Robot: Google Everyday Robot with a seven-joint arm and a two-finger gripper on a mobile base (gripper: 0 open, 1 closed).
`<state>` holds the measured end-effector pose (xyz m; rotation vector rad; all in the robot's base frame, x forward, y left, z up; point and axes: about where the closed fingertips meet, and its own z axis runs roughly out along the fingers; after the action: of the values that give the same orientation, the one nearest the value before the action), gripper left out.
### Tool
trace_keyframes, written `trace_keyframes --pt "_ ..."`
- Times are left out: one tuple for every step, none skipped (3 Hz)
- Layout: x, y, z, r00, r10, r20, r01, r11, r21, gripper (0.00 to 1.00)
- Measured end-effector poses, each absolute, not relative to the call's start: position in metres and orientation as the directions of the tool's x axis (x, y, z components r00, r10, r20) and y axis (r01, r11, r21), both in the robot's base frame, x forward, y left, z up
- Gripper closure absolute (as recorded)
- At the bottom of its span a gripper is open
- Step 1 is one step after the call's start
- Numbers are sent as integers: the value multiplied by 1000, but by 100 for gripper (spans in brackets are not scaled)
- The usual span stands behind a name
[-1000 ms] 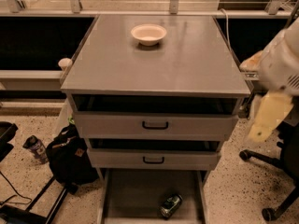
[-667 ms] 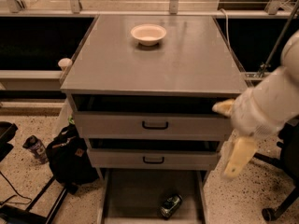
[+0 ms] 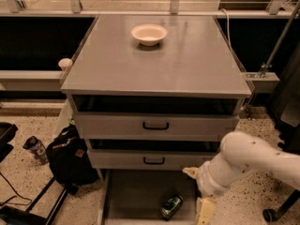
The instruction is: Pick green can from bottom drawer and place on counter
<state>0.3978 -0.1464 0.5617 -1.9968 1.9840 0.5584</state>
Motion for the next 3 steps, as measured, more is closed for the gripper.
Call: trace_keyframes --pt "394 -143 463 -37 -880 -474 -996 -7 91 0" --pt "409 -138 386 -71 -852 -519 -997 38 74 0" --pt "377 -112 288 -158 -797 -583 -980 55 190 0"
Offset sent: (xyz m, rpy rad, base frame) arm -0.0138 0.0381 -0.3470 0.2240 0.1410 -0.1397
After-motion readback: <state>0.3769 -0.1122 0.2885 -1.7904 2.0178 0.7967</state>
